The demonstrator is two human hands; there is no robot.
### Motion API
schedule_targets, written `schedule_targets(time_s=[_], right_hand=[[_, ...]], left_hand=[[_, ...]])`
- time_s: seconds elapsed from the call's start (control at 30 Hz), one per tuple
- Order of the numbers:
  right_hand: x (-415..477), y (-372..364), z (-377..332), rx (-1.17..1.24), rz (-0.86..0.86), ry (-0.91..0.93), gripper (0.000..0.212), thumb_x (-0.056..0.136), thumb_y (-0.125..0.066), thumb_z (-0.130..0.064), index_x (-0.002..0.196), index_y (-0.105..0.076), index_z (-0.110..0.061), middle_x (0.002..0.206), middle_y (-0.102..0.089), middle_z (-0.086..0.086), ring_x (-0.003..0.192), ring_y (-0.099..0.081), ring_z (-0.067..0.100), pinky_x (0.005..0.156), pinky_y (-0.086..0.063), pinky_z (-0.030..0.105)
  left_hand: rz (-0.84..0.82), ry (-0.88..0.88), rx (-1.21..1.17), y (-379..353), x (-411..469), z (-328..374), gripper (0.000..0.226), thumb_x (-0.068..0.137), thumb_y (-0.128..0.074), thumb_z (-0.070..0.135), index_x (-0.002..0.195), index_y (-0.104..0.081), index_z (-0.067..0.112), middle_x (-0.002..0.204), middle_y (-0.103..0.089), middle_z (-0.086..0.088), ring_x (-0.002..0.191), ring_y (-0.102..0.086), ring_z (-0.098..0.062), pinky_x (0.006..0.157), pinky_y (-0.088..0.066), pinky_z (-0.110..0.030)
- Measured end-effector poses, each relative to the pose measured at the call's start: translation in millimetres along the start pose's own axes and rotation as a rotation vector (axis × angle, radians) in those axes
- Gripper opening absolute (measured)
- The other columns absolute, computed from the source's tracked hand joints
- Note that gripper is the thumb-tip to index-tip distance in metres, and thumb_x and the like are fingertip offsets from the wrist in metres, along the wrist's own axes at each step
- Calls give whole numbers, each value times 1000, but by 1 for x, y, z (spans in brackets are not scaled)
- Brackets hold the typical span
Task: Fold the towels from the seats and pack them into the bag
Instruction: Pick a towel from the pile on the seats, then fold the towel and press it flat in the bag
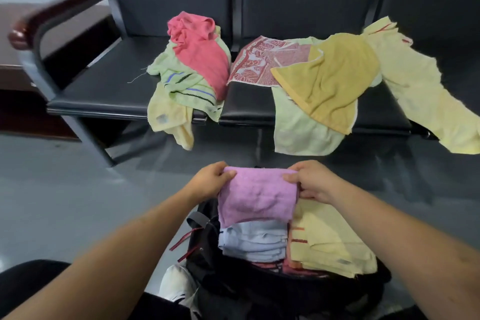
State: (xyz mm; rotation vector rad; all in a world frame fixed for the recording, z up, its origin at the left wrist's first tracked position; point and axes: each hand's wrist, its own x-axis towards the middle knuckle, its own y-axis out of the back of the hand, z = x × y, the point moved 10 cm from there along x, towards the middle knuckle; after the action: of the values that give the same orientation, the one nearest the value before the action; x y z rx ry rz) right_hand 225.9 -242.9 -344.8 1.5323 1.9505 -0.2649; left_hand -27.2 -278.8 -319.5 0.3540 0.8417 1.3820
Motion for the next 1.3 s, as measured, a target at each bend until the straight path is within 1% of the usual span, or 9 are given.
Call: schedule_targets(time_s=[0.07, 0.2, 0.33, 0.43, 0.6, 0.8, 0.93, 1.03, 1.3], right_hand=[[8, -8, 13, -23, -65, -77, 8, 91, -71, -5, 99, -68, -6, 95, -72, 14, 90, -67, 27, 87, -57, 44], [25, -14, 35, -120, -13, -135, 11, 92, -70, -3, 103, -67, -4, 95, -69, 14, 85, -65, 26, 67, -56, 34], [41, -4, 38, -339, 123, -111, 19, 87, -66, 1, 79, -52, -10, 81, -51, 14, 75, -51, 25, 63, -45, 37], [44, 10, 16, -315, 195, -62, 16, 88, -63, -3, 80, -51, -10, 71, -47, 11, 61, -45, 22, 57, -38, 33], [32, 25, -44, -193, 160, 30, 9, 93, -59, -5, 87, -56, -11, 88, -54, 13, 73, -54, 20, 63, -44, 30], [-2, 89, -126, -161, 267, 231, 4, 96, -59, -12, 96, -61, -8, 100, -67, 12, 88, -69, 23, 73, -57, 31], [-13, 131, -142, -555, 471, 330, 43, 89, -70, -26, 126, -54, -13, 124, -48, 6, 98, -55, 22, 69, -46, 28], [0, 130, -120, -798, 442, 258, 62, 89, -72, -34, 140, -43, -13, 136, -34, 13, 112, -52, 32, 92, -50, 40], [15, 135, -122, -1132, 610, 397, 32, 98, -52, -16, 129, -43, -19, 126, -39, 13, 93, -53, 31, 69, -41, 37]], left_hand=[[-32, 28, 4, -9, 4, -13, 37, 101, -54, 39, 101, -58, 2, 89, -60, -6, 85, -58, -25, 85, -54, -47], [-111, 92, 40, -31, 13, -37, 38, 101, -53, 42, 114, -57, 6, 102, -65, -9, 90, -65, -28, 83, -57, -40], [-128, 134, 122, -42, 26, -49, 48, 101, -55, 42, 136, -48, 10, 129, -62, -10, 112, -60, -26, 86, -43, -26], [-48, 92, 115, -28, 41, -24, 36, 100, -57, 36, 126, -57, 12, 123, -65, -6, 113, -60, -25, 86, -42, -26], [-22, -46, -49, -6, 62, 53, 16, 88, -56, 26, 82, -70, 19, 85, -76, 0, 86, -71, -22, 84, -59, -40], [142, -282, -57, 51, 80, 165, 13, 95, -54, 21, 93, -67, 19, 86, -73, 6, 78, -68, -16, 74, -57, -34], [223, -376, 96, 46, 97, 191, 27, 93, -57, 17, 119, -64, 17, 110, -64, -2, 97, -60, -20, 81, -43, -28], [199, -482, 144, 25, 111, 211, 42, 96, -57, 17, 137, -56, 18, 132, -55, -5, 118, -54, -24, 94, -36, -23], [185, -348, 350, 1, 161, 203, 41, 99, -53, 45, 140, -51, 43, 113, -46, -1, 121, -44, -30, 103, -40, -47]])
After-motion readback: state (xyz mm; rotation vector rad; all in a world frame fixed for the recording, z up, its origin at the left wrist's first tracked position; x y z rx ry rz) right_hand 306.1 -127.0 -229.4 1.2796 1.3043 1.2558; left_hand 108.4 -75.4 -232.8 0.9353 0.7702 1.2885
